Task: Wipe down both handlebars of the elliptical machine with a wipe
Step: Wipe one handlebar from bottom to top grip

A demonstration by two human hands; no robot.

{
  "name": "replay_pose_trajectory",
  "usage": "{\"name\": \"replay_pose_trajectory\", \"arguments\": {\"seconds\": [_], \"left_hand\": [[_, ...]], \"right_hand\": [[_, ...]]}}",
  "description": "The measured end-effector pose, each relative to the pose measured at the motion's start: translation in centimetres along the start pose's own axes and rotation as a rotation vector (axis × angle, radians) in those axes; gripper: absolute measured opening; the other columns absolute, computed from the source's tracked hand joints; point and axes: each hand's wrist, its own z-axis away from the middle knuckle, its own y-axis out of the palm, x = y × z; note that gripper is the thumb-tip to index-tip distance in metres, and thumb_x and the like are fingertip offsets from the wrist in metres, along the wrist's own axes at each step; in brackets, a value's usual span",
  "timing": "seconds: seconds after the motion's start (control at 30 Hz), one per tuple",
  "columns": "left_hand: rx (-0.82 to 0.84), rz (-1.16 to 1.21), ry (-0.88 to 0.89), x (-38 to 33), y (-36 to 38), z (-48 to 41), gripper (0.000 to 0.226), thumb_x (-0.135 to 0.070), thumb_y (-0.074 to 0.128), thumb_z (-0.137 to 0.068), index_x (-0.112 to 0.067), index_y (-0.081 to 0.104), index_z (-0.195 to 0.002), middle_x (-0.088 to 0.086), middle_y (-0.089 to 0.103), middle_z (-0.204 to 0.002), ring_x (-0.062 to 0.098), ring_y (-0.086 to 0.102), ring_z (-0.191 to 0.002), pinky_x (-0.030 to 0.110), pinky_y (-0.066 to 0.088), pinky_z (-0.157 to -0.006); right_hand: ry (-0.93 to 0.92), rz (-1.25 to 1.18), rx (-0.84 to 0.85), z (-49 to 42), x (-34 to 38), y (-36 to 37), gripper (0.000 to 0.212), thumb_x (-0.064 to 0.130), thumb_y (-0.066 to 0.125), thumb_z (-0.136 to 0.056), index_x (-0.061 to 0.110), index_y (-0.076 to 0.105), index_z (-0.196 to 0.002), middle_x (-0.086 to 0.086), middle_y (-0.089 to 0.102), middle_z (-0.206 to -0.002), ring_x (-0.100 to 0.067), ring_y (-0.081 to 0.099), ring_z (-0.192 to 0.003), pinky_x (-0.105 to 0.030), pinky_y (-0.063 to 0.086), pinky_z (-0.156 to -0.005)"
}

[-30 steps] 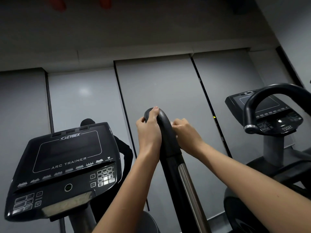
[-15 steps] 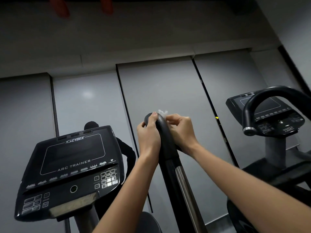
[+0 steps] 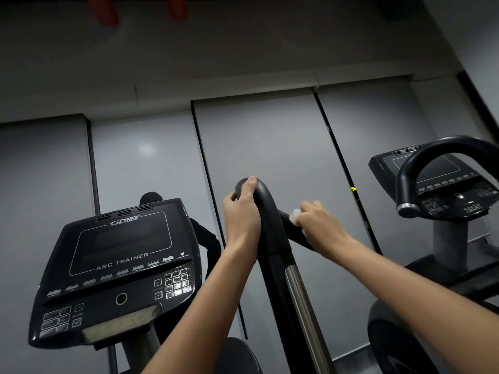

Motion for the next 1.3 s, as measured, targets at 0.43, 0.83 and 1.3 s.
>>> {"name": "replay_pose_trajectory", "arguments": {"seconds": [0.43, 0.83, 1.3], "left_hand": [[0.038, 0.043, 0.039, 0.5, 0.0, -0.7, 0.048, -0.043, 0.054, -0.088, -0.006, 0.057, -0.118, 0.012, 0.068, -0.105, 0.019, 0.065, -0.079, 0.024, 0.046, -0.057], [0.026, 0.004, 0.019, 0.2, 0.0, -0.5, 0.058, -0.047, 0.055, -0.087, -0.002, 0.052, -0.123, 0.014, 0.065, -0.108, 0.027, 0.063, -0.089, 0.030, 0.048, -0.069], [0.017, -0.007, 0.029, 0.5, -0.1, -0.8, 0.060, -0.052, 0.055, -0.084, -0.005, 0.053, -0.122, 0.014, 0.064, -0.109, 0.025, 0.062, -0.090, 0.034, 0.047, -0.071]], "right_hand": [[0.040, -1.039, -0.124, -6.8, 3.8, -3.4, 0.033, 0.010, 0.058, -0.090, 0.021, 0.068, -0.060, 0.012, 0.063, -0.056, 0.005, 0.055, -0.054, -0.021, 0.044, -0.061], [0.013, -0.624, 0.226, -8.7, 1.0, -2.5, 0.039, -0.010, 0.049, -0.085, 0.015, 0.049, -0.054, 0.001, 0.046, -0.059, -0.009, 0.038, -0.052, -0.009, 0.031, -0.041], [0.199, -0.648, 0.387, -3.1, -5.8, 1.0, 0.057, -0.018, 0.041, -0.077, 0.023, 0.068, -0.047, 0.005, 0.049, -0.054, -0.009, 0.041, -0.056, -0.023, 0.035, -0.059]]}}
